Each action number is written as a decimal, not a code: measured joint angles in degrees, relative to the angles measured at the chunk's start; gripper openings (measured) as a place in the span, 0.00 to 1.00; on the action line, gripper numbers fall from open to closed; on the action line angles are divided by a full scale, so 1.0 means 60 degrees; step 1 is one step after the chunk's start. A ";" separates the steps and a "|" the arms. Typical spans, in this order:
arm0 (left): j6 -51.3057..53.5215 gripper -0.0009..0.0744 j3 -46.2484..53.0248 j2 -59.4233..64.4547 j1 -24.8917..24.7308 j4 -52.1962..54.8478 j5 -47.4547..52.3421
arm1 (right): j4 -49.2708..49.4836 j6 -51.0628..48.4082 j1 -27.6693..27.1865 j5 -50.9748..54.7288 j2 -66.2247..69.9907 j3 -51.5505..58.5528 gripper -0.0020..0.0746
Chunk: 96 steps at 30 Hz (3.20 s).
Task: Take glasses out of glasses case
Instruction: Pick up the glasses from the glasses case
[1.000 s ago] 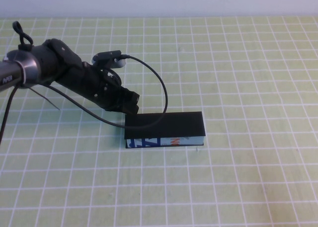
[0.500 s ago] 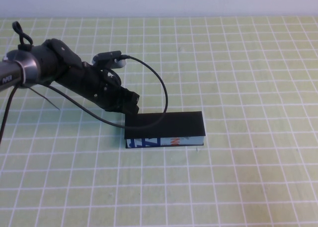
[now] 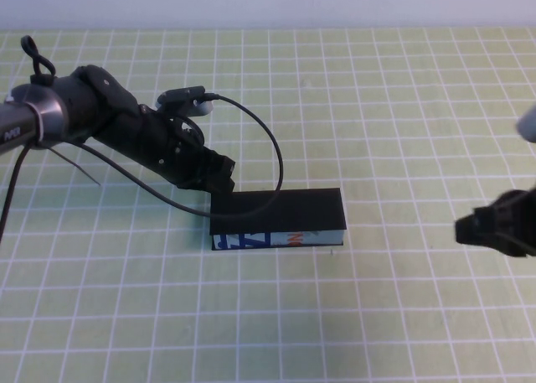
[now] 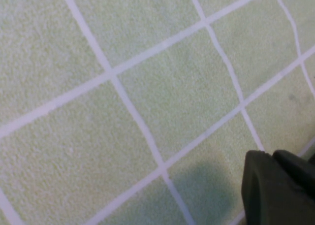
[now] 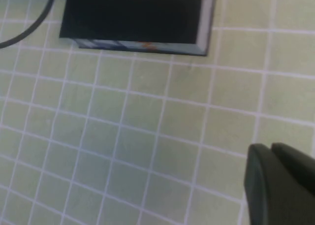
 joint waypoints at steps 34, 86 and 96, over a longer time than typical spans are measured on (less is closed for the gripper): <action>0.0022 0.01 0.0000 0.0000 0.0000 0.0000 0.0062 | -0.4460 -0.4855 0.5233 -0.0320 0.6823 -0.6240 0.32; -0.0032 0.01 -0.0081 0.0000 0.0000 -0.0362 0.0070 | -0.7890 -0.2768 0.5388 -0.1813 0.7901 -0.6361 0.06; 0.0119 0.01 0.0007 -0.1508 0.0477 -0.0284 0.0493 | -0.8126 -0.2370 0.5268 -0.1973 0.7104 -0.6343 0.01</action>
